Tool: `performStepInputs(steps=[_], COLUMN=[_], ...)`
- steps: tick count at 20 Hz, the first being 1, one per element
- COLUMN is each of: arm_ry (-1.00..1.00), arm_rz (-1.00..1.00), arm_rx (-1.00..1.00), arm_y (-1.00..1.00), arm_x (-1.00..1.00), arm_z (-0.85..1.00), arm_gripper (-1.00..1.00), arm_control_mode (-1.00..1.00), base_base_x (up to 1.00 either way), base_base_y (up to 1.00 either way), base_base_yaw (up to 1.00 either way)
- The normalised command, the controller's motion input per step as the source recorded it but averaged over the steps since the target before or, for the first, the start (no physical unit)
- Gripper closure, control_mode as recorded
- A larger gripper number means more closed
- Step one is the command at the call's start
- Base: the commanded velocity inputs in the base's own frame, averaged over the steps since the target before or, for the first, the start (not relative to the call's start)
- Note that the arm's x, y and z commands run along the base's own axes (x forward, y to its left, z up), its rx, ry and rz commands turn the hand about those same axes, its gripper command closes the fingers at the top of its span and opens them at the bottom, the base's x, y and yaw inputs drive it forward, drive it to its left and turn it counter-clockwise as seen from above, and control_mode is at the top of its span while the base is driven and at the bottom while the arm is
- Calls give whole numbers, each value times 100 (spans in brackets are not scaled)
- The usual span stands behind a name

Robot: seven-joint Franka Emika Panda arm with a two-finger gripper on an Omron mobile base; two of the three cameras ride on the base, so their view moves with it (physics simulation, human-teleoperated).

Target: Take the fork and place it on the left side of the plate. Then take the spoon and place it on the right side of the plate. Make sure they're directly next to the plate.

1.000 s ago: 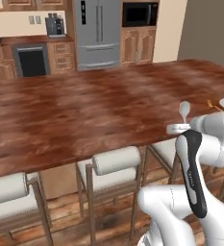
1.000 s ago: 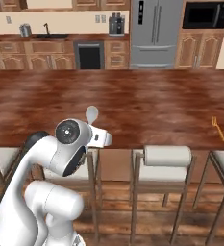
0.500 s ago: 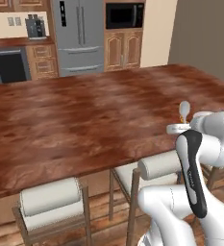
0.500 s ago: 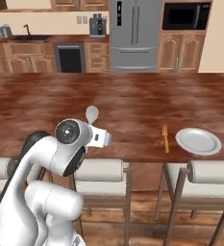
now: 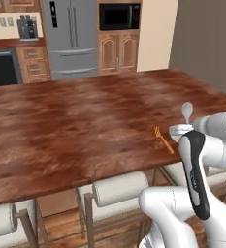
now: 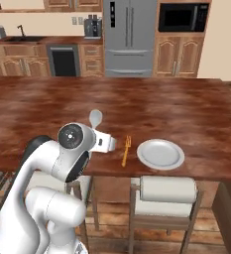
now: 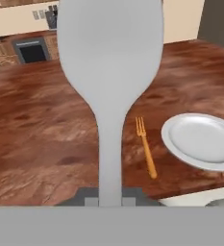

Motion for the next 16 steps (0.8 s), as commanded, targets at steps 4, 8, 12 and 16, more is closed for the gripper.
performStepInputs(steps=[4,8,12,16], arm_ry=[0,0,0,0], arm_rz=[0,0,0,0], arm_rx=[0,0,0,0], arm_y=[0,0,0,0], arm_x=[0,0,0,0], arm_z=[0,0,0,0], arm_gripper=[100,100,100,100], arm_control_mode=[100,100,100,100], base_base_x=[33,25,18,51], base_base_y=[-100,-100,-99,-45], base_base_yaw=[9,9,6,1])
